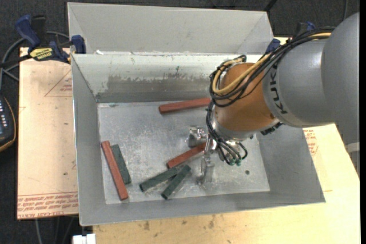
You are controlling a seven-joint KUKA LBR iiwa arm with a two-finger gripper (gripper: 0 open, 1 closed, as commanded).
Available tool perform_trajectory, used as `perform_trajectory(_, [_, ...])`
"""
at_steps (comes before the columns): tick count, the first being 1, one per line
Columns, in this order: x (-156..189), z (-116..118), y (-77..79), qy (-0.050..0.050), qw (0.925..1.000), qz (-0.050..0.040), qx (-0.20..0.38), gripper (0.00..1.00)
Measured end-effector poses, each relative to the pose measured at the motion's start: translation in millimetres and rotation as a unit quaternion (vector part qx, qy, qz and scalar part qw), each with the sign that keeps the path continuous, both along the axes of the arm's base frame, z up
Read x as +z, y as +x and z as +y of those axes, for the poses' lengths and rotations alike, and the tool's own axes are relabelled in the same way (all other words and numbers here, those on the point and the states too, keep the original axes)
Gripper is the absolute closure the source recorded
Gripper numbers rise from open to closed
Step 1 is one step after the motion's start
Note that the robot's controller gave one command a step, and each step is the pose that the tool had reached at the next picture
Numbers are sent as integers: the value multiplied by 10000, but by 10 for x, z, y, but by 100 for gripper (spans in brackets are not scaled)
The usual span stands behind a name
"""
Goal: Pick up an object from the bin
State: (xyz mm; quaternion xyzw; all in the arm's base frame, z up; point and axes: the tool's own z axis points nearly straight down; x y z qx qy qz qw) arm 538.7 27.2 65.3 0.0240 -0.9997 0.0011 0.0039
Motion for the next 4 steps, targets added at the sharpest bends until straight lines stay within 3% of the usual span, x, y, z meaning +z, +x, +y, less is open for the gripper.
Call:
perform_trajectory(1, [363,109,137,19,9999,-64,101,0])
perform_trajectory(2, [417,257,244,23,10000,-55,-58,0])
perform_trajectory(3, [36,304,237,19,10000,-28,32,0])
perform_trajectory(4, [53,307,252,21,10000,-54,23,0])
